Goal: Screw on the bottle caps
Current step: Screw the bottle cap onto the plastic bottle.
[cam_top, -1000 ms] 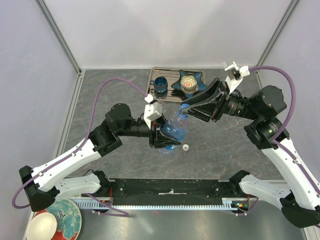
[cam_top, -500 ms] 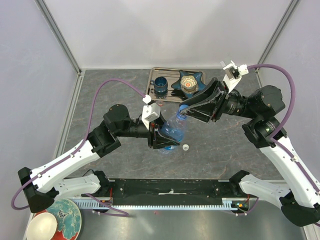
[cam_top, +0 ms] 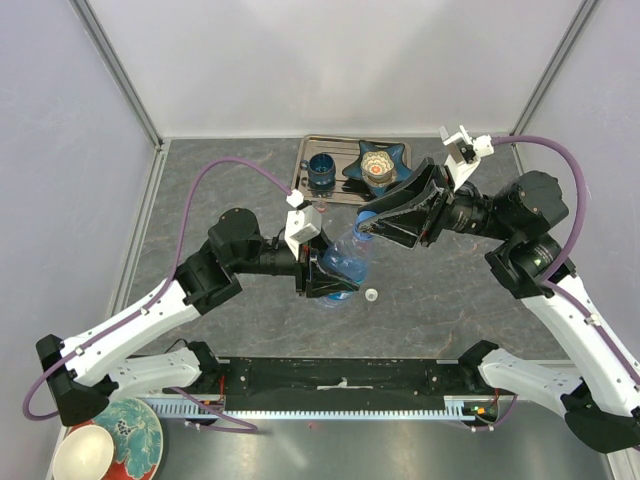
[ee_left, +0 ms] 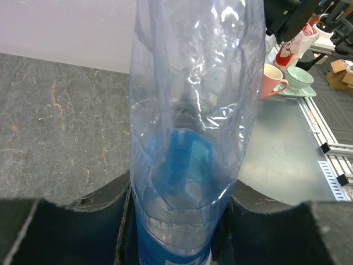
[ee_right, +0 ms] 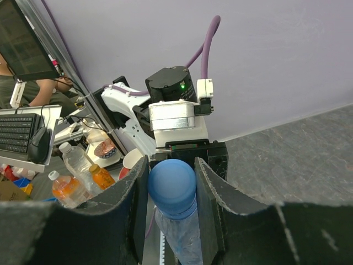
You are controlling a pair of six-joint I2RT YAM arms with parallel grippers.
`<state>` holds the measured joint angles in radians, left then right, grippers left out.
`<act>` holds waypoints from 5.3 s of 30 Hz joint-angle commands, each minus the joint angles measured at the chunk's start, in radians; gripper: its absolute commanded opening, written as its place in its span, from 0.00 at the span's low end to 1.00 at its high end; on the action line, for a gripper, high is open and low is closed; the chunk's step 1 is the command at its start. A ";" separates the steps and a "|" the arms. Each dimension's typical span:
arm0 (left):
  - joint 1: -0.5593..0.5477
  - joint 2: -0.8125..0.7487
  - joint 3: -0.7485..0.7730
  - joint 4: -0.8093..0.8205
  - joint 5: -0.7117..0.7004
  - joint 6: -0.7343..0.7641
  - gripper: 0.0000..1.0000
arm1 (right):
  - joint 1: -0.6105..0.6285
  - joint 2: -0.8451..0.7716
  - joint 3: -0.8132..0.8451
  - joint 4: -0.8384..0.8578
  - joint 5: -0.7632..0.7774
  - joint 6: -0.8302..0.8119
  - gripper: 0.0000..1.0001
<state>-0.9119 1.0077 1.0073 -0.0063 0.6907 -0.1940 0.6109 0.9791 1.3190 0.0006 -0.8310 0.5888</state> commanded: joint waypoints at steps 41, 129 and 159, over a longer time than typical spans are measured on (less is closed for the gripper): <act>0.057 0.077 0.139 0.085 -0.154 -0.124 0.05 | 0.124 0.059 0.077 -0.181 0.039 -0.148 0.21; 0.185 -0.032 0.122 -0.011 -0.502 -0.157 0.02 | 0.676 0.253 0.128 -0.392 1.006 -0.208 0.26; 0.186 -0.058 0.042 0.066 -0.088 -0.199 0.02 | 0.681 0.314 0.264 -0.507 1.006 -0.294 0.41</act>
<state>-0.7380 0.9421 1.0359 -0.1341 0.5598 -0.3069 1.2167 1.2186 1.6073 -0.2790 0.4129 0.2653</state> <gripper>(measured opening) 0.450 0.422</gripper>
